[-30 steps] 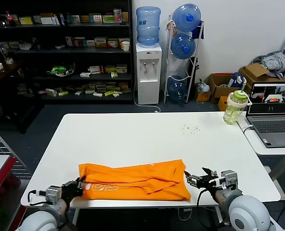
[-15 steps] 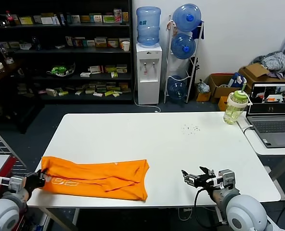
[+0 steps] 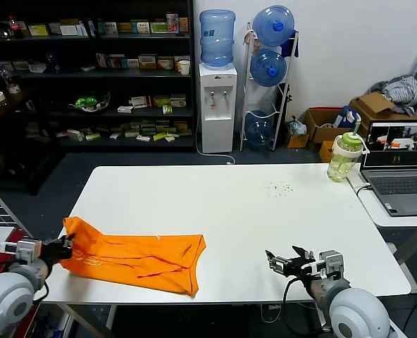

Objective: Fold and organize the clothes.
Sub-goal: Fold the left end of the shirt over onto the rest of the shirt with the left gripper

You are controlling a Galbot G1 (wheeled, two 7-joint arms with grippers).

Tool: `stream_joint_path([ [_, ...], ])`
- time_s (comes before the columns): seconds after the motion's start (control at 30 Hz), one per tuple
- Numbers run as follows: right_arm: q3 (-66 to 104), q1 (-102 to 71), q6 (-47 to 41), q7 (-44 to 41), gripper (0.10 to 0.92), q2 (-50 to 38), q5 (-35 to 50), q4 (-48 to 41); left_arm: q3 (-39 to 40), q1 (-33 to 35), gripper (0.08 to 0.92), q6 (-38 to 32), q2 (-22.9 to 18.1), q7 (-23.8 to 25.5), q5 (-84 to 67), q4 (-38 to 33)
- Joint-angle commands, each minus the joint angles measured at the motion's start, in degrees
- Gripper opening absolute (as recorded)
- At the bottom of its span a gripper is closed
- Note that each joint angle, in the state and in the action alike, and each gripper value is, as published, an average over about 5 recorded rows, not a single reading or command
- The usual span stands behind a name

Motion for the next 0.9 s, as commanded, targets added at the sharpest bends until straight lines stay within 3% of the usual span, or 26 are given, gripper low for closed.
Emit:
stream_joint_path([
  [0.03, 0.41, -0.58, -0.35, 1.35, 0.823, 0.27, 0.36, 0.37, 11.62, -8.69, 0.146, 5.85, -13.17, -9.85, -15.31, -16.05],
  [0.57, -1.07, -0.28, -0.80, 2.19, 0.823, 1.82, 0.22, -0.44, 20.80, -17.43, 0.146, 4.63, -22.60, -11.09, -10.37, -9.36],
  [0.9, -1.13, 0.18, -0.81, 2.22, 0.823, 1.67, 0.59, -1.00, 24.11, -19.69, 0.146, 4.37, -24.99, -10.94, -7.99, -6.01],
])
